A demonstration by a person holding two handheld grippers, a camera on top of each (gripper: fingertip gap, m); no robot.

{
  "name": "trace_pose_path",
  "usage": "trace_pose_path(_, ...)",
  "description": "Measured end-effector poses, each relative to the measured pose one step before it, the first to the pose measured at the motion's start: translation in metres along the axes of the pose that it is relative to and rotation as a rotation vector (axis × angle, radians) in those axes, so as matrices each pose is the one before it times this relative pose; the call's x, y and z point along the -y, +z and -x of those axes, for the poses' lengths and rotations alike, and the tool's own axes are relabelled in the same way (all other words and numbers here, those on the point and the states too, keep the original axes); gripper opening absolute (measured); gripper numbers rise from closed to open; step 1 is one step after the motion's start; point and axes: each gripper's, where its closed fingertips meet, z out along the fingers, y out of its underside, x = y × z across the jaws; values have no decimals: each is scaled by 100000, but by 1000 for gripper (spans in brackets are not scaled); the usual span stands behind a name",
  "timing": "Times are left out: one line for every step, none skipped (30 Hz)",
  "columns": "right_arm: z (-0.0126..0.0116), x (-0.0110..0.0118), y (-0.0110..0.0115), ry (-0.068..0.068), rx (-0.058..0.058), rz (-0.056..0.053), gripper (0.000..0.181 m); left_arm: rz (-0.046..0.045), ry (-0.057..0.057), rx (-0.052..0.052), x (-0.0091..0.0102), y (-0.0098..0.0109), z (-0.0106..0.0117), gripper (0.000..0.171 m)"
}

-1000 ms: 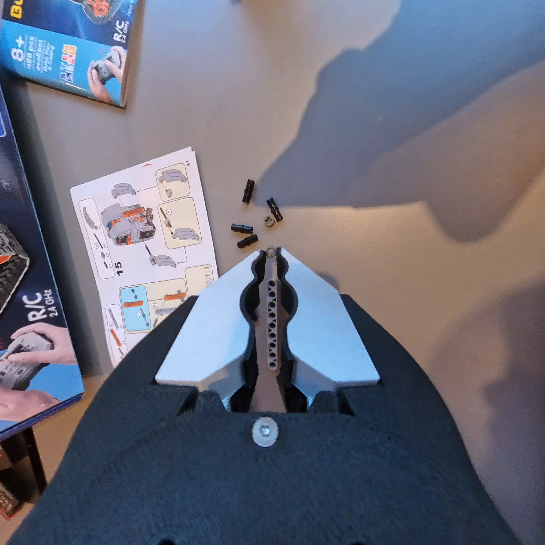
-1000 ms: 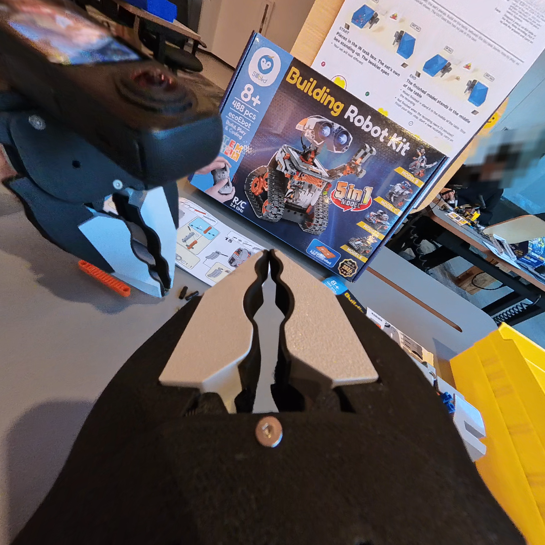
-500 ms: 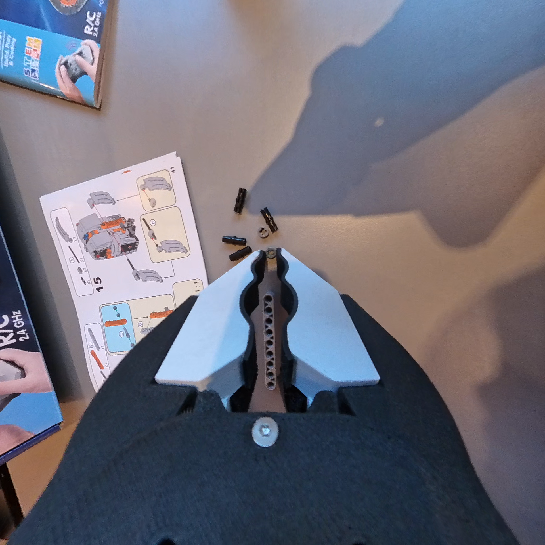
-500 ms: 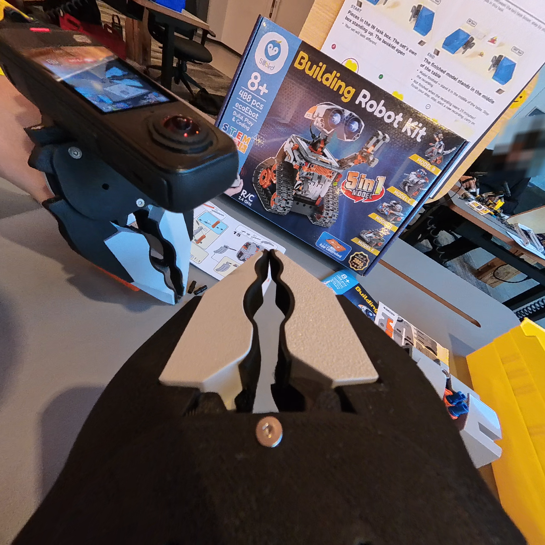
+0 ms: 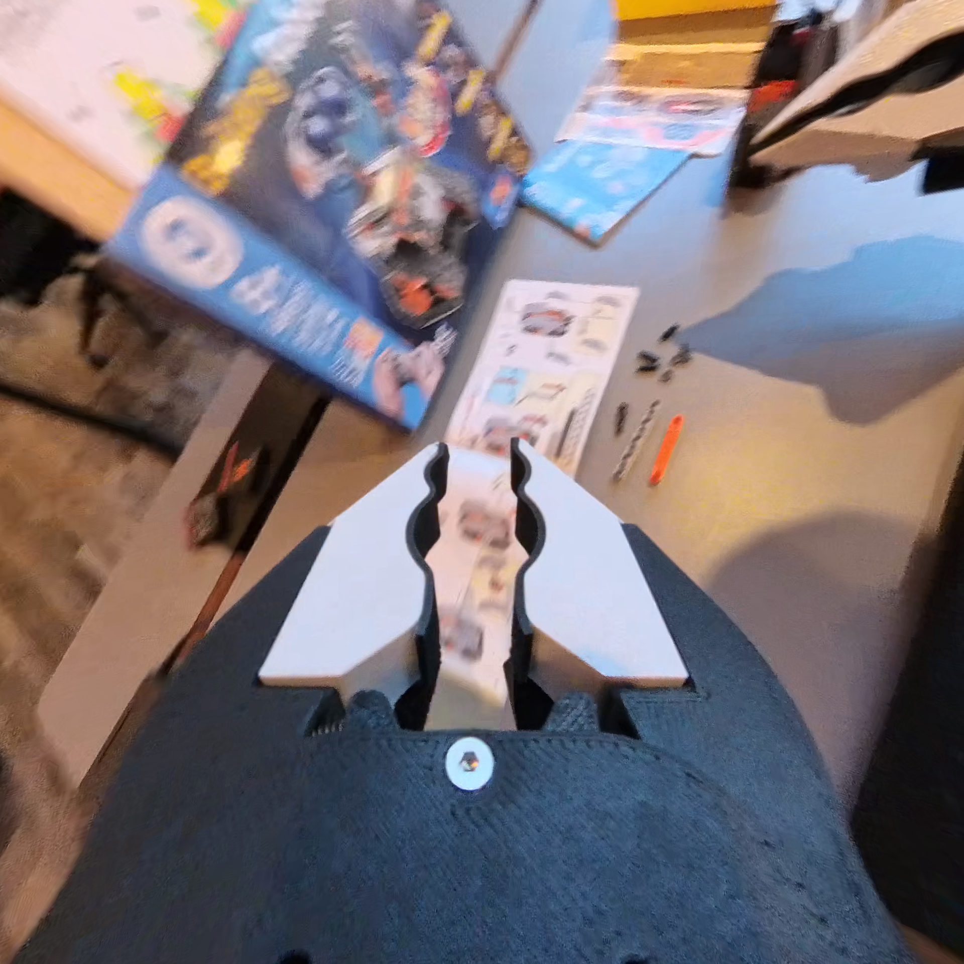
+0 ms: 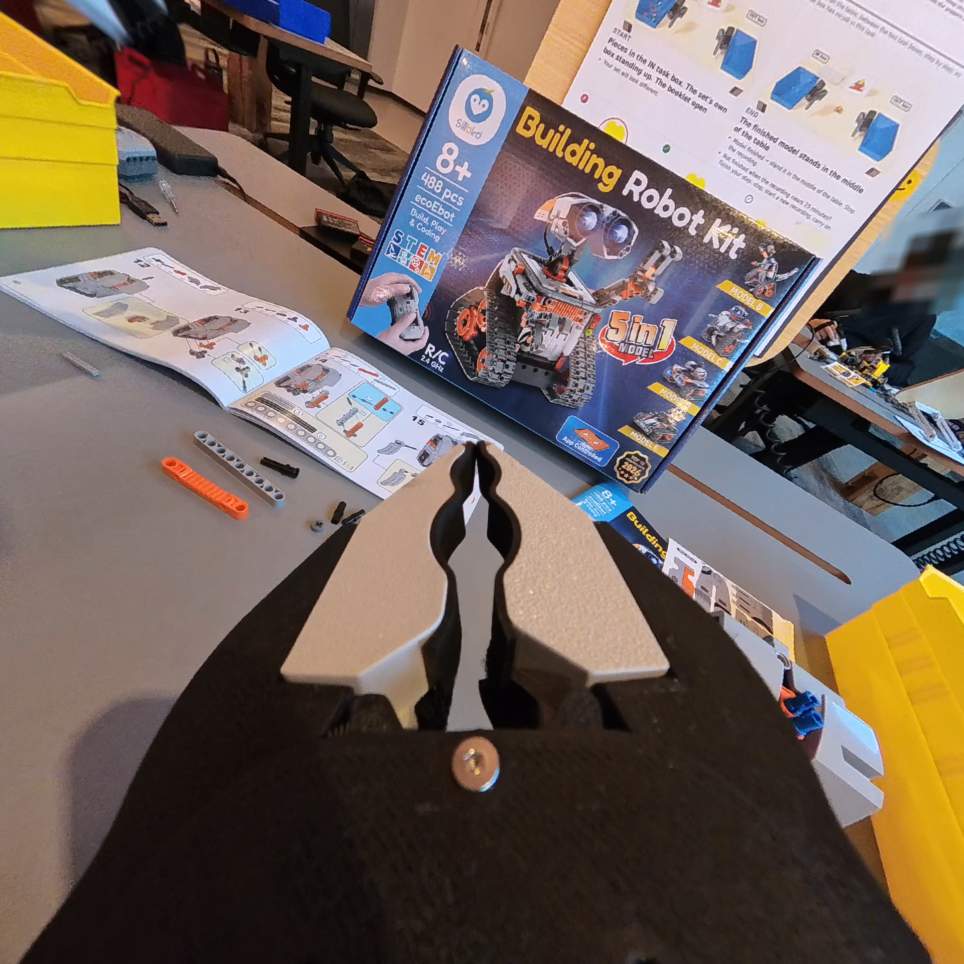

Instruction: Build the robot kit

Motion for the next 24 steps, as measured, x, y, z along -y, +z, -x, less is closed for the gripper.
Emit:
trace_pose_path(51,75,5,7,127,-303,0,1767,-2588,5656,-1267,-2139,1354,22)
trace_pose_path(102,20,42,133,431,-61,0,1986,-2581,5199,-1435,-1916,1288,22)
trace_pose_path(122,-26,59,68,478,215,0,2374,-2895,4689,-1591,-1695,1206,21)
trace_pose_path(132,-49,75,-219,378,315,0,2462,-3261,3763,-1658,-1487,1090,21)
trace_pose_path(137,-36,54,-453,291,293,0,2535,-3589,2704,-1705,-1279,935,20)
trace_pose_path(148,-15,64,-503,335,176,0,2956,-3568,2120,-1759,-1093,836,20)
trace_pose_path(159,-11,84,-446,419,172,0,3033,-3079,2594,-1759,-923,881,20)
trace_pose_path(152,-48,106,-410,357,339,0,3049,-2366,3106,-1740,-743,955,19)
trace_pose_path(126,-104,132,-436,257,451,0,3324,-1943,2801,-1747,-563,899,19)
trace_pose_path(140,-138,149,-302,387,636,0,3218,-2148,2064,-1646,-370,770,18)
trace_pose_path(178,-166,168,-120,725,750,0,2731,-2546,951,-1475,-200,569,18)
trace_pose_path(204,-144,163,-138,879,691,0,1915,-2789,-83,-1256,-44,360,19)
trace_pose_path(155,-126,138,-389,457,594,0,1441,-2637,-1182,-1074,110,150,18)
trace_pose_path(112,-91,124,-606,156,524,0,1444,-2140,-1690,-966,228,4,17)
trace_pose_path(117,-67,94,-667,227,354,0,1929,-1356,-975,-935,340,52,16)
trace_pose_path(130,-71,100,-570,358,369,0,2289,-592,327,-907,395,221,17)
trace_pose_path(82,-106,101,-435,173,551,0,2030,-390,872,-777,436,262,17)
trace_pose_path(56,-108,91,-415,22,527,0,1413,-665,-51,-590,460,121,17)
trace_pose_path(42,-105,87,-304,79,471,0,835,-924,-1309,-423,459,-73,16)
trace_pose_path(43,-84,74,-202,128,405,0,516,-972,-1428,-320,449,-64,16)
trace_pose_path(16,-97,78,-148,114,407,0,818,-855,-811,-323,425,28,17)
trace_pose_path(-15,-94,64,-88,-70,405,0,1256,-593,-336,-344,381,116,17)
trace_pose_path(-6,-78,49,-11,7,292,0,1379,-298,-299,-328,357,106,17)
trace_pose_path(4,-75,44,107,105,294,0,1195,-132,-161,-250,299,113,18)
